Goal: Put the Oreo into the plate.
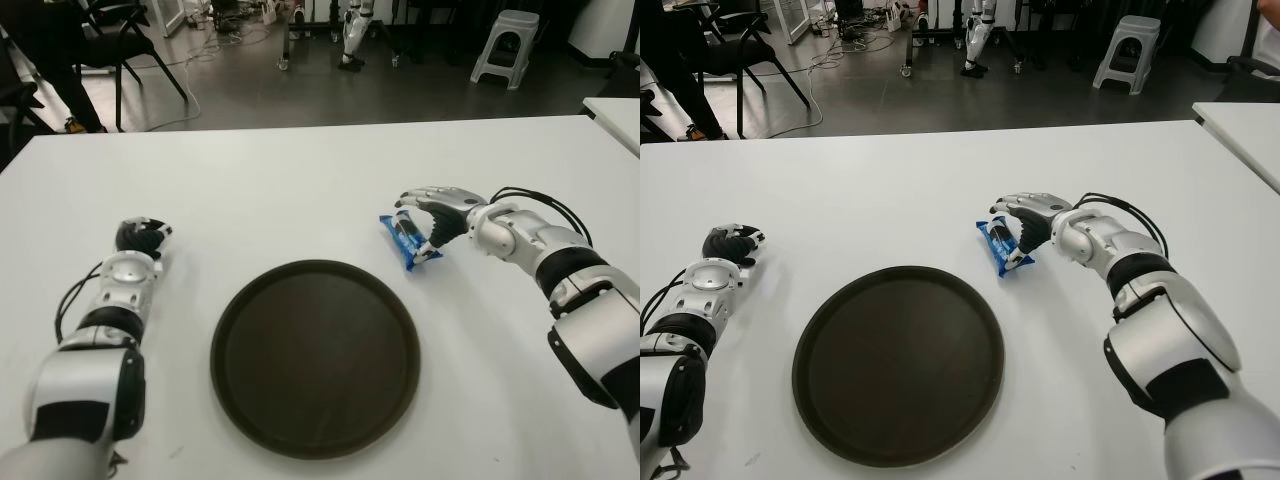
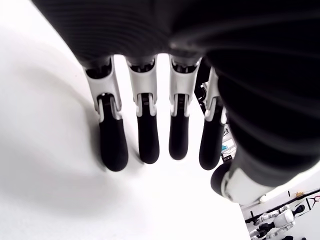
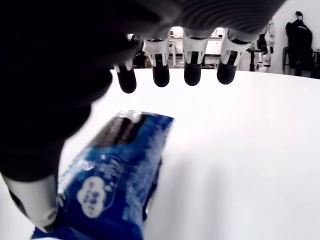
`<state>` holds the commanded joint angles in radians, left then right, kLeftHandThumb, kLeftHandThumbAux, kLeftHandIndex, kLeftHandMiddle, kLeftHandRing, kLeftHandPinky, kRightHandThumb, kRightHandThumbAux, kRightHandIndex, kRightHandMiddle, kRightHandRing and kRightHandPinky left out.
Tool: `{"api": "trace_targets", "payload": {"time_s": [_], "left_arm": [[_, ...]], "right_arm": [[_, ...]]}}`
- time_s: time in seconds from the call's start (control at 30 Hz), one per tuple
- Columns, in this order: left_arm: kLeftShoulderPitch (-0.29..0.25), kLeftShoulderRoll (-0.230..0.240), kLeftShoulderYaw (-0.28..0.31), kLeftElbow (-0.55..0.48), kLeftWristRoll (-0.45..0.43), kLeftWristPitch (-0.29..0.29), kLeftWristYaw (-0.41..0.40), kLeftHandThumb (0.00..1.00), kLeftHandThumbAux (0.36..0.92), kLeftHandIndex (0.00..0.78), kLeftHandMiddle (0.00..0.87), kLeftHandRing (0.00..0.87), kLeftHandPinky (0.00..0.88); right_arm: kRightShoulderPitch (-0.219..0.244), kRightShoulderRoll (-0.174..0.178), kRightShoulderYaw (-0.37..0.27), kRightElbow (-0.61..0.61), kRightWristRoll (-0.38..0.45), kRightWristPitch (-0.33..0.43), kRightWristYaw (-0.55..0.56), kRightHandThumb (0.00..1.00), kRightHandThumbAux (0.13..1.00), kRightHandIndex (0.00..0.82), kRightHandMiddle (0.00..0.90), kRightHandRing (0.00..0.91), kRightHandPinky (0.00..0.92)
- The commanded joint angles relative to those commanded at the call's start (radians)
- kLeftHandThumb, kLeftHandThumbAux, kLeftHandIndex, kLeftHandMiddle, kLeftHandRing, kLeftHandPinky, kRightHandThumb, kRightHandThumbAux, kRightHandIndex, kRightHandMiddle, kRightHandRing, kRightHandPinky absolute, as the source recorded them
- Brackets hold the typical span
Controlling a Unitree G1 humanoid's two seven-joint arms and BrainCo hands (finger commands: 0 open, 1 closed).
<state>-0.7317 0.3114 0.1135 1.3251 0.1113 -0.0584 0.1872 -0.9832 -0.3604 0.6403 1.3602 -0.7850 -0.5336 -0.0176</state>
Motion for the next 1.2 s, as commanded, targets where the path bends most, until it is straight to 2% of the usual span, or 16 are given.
{"api": "trace_targets", "payload": {"time_s": [0.2, 0.47, 0.73, 0.97, 1.2], "left_arm": [[0.001, -0.001, 0.006, 0.000, -0.007, -0.002, -0.008, 0.690, 0.715, 0.415, 0.370, 0.319, 0.205], [0.003, 0.000, 0.001, 0.000, -0.001, -0.011, -0.008, 0.688, 0.716, 0.416, 0.405, 0.348, 0.241], [0.004, -0.003, -0.006, -0.001, 0.004, -0.014, -0.004, 0.687, 0.716, 0.415, 0.355, 0.335, 0.264], [0.001, -0.004, -0.007, -0.001, 0.002, -0.007, 0.000, 0.688, 0.718, 0.413, 0.281, 0.275, 0.204], [-0.002, -0.003, -0.009, 0.001, 0.002, 0.002, -0.001, 0.687, 0.720, 0.411, 0.301, 0.313, 0.271]], "right_arm": [[0.003, 0.000, 0.006, 0.000, -0.007, 0.003, -0.003, 0.000, 0.705, 0.000, 0.000, 0.000, 0.000], [0.006, 0.000, -0.007, 0.000, 0.010, 0.003, 0.009, 0.000, 0.690, 0.000, 0.000, 0.000, 0.000], [0.001, 0.000, 0.000, -0.002, -0.002, 0.004, 0.009, 0.000, 0.732, 0.000, 0.000, 0.000, 0.000], [-0.003, -0.005, -0.004, -0.003, 0.004, -0.015, 0.032, 0.000, 0.718, 0.000, 0.000, 0.000, 0.000], [-0.005, -0.007, -0.002, -0.004, 0.001, -0.013, 0.038, 0.000, 0.719, 0.000, 0.000, 0.000, 0.000]]}}
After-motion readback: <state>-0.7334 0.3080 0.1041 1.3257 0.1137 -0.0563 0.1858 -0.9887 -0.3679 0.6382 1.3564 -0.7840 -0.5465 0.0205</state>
